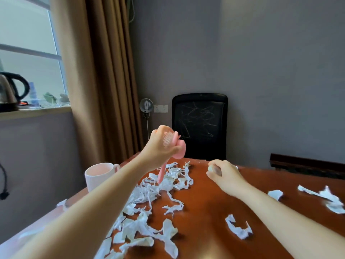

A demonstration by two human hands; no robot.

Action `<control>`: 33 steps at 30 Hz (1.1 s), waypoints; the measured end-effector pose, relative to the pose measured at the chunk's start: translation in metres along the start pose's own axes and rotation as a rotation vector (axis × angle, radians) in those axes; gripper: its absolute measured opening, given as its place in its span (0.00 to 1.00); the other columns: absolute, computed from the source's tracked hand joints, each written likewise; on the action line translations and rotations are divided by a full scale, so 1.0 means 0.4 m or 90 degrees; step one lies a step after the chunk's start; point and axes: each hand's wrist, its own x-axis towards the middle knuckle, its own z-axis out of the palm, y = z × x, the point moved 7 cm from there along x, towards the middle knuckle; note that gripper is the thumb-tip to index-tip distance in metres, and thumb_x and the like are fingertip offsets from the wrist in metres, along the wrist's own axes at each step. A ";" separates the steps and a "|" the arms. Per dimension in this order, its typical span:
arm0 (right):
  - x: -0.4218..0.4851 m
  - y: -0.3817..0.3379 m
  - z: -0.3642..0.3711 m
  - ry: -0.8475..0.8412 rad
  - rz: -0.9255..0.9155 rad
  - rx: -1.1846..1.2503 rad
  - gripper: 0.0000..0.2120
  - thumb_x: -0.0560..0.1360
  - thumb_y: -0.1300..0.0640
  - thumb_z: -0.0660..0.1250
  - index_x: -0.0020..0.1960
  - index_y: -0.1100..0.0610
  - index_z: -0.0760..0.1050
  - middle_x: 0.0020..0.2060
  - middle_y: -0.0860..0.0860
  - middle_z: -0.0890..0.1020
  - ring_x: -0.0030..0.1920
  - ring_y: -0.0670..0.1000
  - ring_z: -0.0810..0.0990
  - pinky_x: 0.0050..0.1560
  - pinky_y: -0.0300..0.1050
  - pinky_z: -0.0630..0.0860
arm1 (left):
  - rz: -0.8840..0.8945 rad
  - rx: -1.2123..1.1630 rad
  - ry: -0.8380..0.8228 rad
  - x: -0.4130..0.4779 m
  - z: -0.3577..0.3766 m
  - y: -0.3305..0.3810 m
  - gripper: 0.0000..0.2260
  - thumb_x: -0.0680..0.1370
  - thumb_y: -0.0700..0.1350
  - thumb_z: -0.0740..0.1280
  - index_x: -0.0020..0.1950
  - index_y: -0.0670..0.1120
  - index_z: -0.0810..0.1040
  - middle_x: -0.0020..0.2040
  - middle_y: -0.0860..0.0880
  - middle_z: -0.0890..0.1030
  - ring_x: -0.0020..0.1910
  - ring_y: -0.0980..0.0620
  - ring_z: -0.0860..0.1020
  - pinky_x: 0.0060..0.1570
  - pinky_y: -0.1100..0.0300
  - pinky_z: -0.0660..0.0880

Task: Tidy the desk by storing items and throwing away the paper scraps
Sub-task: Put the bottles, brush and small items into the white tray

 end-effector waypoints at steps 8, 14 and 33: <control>-0.205 -0.020 -0.222 0.003 0.030 0.188 0.07 0.75 0.48 0.66 0.52 0.46 0.75 0.48 0.47 0.79 0.45 0.47 0.80 0.42 0.36 0.78 | -0.079 -0.286 -0.123 -0.188 0.108 0.177 0.15 0.77 0.50 0.65 0.63 0.53 0.69 0.54 0.47 0.77 0.50 0.51 0.79 0.45 0.61 0.79; -0.357 0.023 -0.366 0.064 0.080 0.278 0.07 0.75 0.50 0.66 0.52 0.51 0.77 0.45 0.49 0.81 0.46 0.47 0.80 0.47 0.38 0.78 | -0.120 -0.467 -0.240 -0.272 0.196 0.344 0.07 0.81 0.50 0.58 0.54 0.54 0.75 0.54 0.47 0.76 0.54 0.49 0.77 0.58 0.50 0.76; -0.644 0.316 -0.728 0.230 0.151 0.381 0.07 0.78 0.58 0.63 0.53 0.57 0.77 0.31 0.49 0.69 0.30 0.46 0.64 0.27 0.35 0.64 | -0.296 -0.600 -0.360 -0.381 0.611 0.611 0.11 0.72 0.47 0.71 0.48 0.44 0.73 0.51 0.41 0.76 0.46 0.45 0.81 0.45 0.54 0.80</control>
